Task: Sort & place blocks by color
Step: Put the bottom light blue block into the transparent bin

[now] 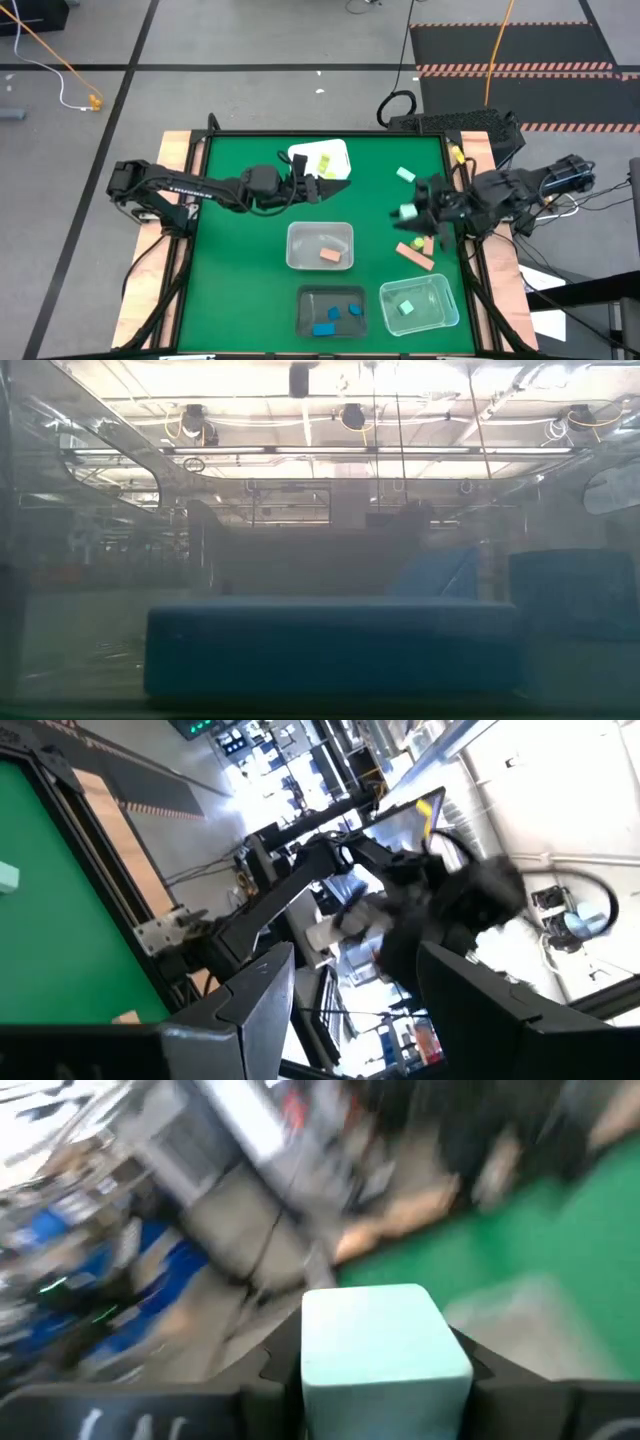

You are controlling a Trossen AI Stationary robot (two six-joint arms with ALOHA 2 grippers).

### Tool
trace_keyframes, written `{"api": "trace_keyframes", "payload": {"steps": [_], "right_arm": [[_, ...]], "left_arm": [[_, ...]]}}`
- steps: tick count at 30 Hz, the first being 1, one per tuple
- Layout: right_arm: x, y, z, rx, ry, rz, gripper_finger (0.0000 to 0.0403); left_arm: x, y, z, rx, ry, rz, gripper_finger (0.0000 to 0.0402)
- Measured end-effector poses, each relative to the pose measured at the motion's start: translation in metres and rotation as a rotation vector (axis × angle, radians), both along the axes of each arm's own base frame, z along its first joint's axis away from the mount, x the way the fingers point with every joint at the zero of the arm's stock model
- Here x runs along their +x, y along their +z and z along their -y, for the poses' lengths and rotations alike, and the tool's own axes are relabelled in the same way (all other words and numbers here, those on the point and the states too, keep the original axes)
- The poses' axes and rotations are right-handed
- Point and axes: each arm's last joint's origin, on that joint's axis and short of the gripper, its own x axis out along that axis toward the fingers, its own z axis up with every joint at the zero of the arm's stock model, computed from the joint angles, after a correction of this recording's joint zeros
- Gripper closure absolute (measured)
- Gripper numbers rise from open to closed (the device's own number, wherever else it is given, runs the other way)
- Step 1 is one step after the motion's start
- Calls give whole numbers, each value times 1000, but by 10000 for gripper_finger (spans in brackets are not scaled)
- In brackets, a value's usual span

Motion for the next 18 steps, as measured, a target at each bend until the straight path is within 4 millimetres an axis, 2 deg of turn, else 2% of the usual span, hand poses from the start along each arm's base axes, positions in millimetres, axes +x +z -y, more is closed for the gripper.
{"api": "trace_keyframes", "payload": {"steps": [5,11,15,18], "right_arm": [[-10,-22,-16,277,207,-351,292],[-24,-50,-33,335,235,-747,292],[-22,-72,-46,367,216,-860,291],[-16,-92,-60,426,233,-865,290]], "left_arm": [[0,0,-8,-1,22,1,188],[0,0,-13,0,38,1,188],[0,0,-14,0,38,0,188],[0,0,-14,4,38,-1,188]]}}
